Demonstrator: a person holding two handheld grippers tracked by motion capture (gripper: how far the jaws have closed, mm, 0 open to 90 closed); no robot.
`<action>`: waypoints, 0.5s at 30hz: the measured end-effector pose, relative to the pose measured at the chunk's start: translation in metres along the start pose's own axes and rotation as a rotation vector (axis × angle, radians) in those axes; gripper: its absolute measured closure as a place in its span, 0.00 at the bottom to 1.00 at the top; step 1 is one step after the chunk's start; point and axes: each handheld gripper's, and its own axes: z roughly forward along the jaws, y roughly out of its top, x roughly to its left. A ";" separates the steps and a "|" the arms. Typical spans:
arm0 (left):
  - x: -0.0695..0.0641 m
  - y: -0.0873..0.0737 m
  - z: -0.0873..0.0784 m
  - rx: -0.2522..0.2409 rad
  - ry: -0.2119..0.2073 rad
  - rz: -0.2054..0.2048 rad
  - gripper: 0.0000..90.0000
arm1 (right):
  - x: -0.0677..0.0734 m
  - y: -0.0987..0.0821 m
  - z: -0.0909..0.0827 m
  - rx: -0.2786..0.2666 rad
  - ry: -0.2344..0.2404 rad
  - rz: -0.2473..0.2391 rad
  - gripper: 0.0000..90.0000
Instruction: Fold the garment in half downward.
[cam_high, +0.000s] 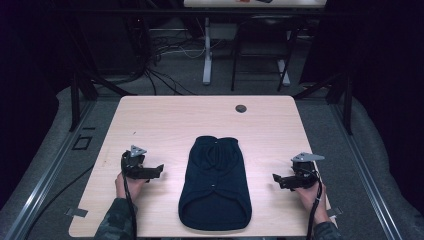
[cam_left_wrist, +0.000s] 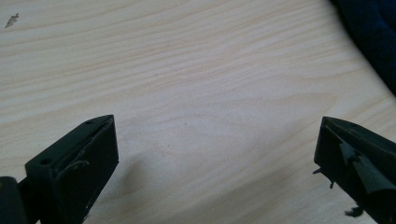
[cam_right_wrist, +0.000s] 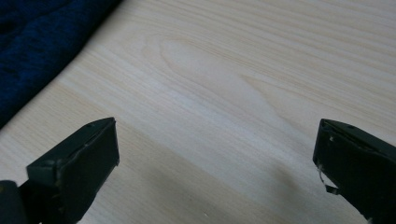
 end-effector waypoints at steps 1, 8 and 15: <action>-0.001 0.001 0.000 -0.003 0.006 0.007 0.00 | 0.001 0.001 -0.001 -0.006 0.002 -0.004 0.01; -0.010 0.009 0.001 -0.012 -0.020 0.041 0.00 | 0.008 0.009 -0.003 -0.020 0.036 -0.012 0.05; -0.017 0.021 0.004 -0.015 -0.042 0.072 0.00 | 0.015 0.024 -0.005 -0.034 0.092 -0.033 0.10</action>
